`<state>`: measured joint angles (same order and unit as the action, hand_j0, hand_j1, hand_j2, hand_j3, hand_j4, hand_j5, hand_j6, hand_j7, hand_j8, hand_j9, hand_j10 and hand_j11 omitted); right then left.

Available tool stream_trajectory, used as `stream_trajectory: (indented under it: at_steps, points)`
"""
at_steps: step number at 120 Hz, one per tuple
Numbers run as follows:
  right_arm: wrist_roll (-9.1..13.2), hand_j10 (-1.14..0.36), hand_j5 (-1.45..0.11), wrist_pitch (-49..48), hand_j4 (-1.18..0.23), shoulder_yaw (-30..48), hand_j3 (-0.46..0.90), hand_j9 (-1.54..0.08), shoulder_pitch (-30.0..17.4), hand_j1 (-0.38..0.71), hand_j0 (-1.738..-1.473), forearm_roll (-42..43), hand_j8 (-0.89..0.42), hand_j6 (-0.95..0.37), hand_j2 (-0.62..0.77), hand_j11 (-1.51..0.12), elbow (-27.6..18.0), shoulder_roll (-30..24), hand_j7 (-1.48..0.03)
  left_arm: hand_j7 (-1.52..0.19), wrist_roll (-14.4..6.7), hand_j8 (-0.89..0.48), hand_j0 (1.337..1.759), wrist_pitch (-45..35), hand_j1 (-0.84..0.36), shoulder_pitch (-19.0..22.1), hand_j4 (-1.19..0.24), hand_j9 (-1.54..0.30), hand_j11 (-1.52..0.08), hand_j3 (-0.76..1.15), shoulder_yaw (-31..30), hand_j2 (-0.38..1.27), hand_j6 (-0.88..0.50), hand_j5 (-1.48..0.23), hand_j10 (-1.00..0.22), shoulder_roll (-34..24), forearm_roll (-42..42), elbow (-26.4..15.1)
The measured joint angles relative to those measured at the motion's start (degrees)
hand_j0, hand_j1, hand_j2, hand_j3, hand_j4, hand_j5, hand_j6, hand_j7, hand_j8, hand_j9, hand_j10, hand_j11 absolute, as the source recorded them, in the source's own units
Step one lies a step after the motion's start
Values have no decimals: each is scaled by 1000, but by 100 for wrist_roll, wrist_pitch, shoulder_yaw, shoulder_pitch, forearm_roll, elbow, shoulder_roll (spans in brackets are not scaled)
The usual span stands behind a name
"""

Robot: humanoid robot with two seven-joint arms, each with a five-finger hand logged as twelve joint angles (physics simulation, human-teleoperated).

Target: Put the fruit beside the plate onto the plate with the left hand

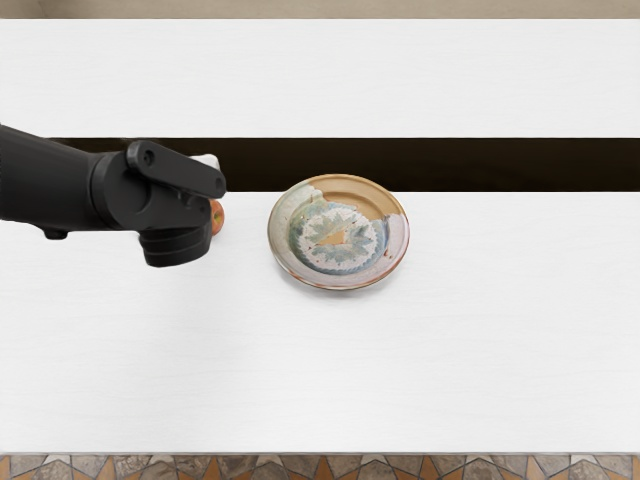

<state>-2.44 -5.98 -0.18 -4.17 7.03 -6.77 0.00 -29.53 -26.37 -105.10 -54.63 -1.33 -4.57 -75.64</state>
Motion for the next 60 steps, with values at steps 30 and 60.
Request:
stream_trajectory:
  at_steps: [30, 60]
  points:
    - [-1, -37, -47, 0, -37, 0, 0, -47, 1, -305, -1658, 0, -37, -37, -7, -47, 0, 0, -47, -327, 5, -252, 1658, 5, 48, 176, -252, -327, -327, 0, 45, 51, -252, -327, -252, 54, -27, 241]
    - [0, -37, -47, 0, -37, 0, 0, -47, 2, -305, -1658, 0, -37, -37, -7, -47, 0, 0, -47, -378, 3, -292, 1658, 44, 1, 365, -292, -378, -378, 0, 51, 59, -292, -378, -292, 63, -26, 448]
